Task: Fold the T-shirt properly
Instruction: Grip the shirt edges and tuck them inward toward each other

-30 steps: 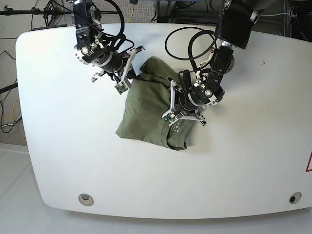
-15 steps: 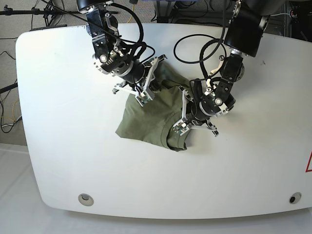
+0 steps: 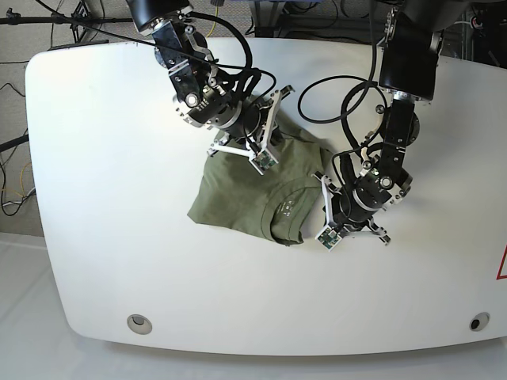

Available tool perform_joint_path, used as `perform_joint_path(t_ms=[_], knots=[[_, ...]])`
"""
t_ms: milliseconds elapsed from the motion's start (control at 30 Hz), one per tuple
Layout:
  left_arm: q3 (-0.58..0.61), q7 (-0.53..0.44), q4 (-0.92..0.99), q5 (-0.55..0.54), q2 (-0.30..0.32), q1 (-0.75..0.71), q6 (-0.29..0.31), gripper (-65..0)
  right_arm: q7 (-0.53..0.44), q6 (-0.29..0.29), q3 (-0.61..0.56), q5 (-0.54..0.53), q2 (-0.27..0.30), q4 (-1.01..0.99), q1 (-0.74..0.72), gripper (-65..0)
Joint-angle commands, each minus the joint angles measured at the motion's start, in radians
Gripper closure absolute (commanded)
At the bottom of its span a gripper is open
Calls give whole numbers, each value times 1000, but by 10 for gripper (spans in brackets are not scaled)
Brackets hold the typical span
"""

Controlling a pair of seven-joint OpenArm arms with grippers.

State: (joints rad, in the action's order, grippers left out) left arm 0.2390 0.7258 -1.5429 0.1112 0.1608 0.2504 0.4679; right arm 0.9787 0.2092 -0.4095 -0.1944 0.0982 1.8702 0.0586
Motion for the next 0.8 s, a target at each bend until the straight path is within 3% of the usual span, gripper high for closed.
perform_joint_path(t_ms=[0,333,633,767], knots=[[4,15,-83,-17,-13,-15,1,0,-16,0,31,0,2,39,-24,0],[7,116,-278,-18,-76,-150,1,0,13,11,185,0,5,9,-139,0],[7,139,-282,-18,-112,-268,1,0,12,12,185,0,19,-222,-323,0],[7,137,-281,-20,-132,-325,1,0,-39,12,185,0,19,-352,-386,0]])
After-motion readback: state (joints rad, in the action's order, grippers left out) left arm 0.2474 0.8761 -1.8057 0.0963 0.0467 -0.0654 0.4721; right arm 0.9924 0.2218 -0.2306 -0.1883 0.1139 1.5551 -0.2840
